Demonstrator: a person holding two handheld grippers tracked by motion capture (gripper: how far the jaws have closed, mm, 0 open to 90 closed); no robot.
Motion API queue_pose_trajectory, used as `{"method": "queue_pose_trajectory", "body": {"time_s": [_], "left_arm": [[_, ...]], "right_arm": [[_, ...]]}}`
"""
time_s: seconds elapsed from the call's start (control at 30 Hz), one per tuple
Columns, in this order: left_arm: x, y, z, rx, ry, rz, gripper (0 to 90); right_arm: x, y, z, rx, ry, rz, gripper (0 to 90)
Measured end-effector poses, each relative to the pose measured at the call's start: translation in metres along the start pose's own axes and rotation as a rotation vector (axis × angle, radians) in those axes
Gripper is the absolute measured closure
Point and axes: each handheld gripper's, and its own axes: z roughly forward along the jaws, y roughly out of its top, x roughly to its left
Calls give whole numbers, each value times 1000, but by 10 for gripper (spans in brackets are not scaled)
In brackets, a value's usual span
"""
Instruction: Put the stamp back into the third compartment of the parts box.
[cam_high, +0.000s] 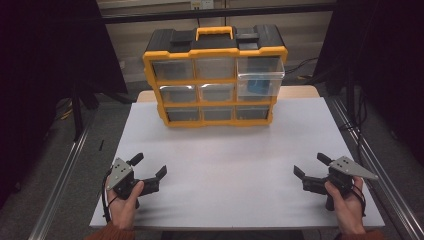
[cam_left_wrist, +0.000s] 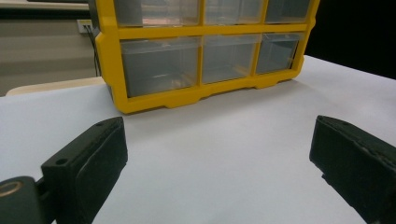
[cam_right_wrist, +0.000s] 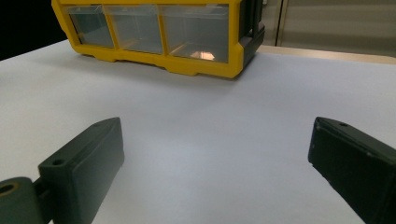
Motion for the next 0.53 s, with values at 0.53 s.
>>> {"method": "queue_pose_trajectory", "body": {"time_s": [0.53], "left_arm": [[-2, -2, 2, 16, 6, 3, 45]], "right_arm": [[0, -4, -13, 16, -12, -11, 19]]}}
